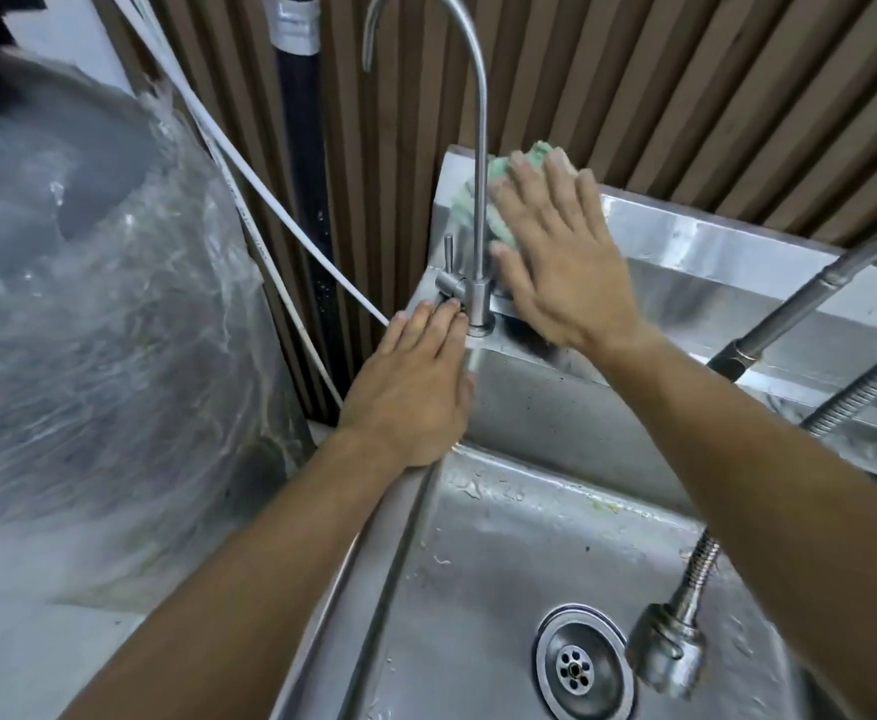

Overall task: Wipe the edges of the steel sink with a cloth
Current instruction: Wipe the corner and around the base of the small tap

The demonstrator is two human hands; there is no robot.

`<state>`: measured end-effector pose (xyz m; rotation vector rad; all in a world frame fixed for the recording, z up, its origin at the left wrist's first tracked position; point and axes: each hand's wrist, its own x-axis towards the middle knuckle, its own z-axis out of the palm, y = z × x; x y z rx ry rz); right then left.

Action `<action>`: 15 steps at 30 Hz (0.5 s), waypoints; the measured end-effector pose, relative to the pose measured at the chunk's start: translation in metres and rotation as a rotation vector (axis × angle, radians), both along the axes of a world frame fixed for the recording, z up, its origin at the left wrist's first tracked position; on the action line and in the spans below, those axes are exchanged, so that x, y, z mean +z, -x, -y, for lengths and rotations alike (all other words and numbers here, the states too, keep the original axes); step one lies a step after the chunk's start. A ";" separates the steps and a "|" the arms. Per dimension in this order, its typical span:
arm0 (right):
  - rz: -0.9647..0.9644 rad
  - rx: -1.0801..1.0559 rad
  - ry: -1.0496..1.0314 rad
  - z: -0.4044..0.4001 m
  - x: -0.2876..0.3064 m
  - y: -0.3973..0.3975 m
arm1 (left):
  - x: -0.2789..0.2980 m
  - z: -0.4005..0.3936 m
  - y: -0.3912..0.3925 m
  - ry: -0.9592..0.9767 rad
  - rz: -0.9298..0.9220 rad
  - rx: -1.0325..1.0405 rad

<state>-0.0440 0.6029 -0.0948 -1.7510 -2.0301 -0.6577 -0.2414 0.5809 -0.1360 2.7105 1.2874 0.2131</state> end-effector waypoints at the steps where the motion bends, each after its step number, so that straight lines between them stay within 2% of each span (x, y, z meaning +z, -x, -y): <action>1: 0.158 -0.007 0.026 -0.006 -0.007 -0.006 | -0.004 -0.002 -0.001 -0.006 -0.024 0.009; 3: 0.278 -0.040 0.016 -0.005 -0.015 -0.015 | -0.008 0.000 0.000 -0.009 -0.050 0.020; 9: 0.301 -0.134 0.004 0.022 -0.019 -0.034 | -0.002 0.006 0.008 0.025 -0.081 0.040; 15: 0.577 0.135 0.065 -0.046 0.022 -0.017 | -0.007 0.004 0.008 0.021 -0.064 0.019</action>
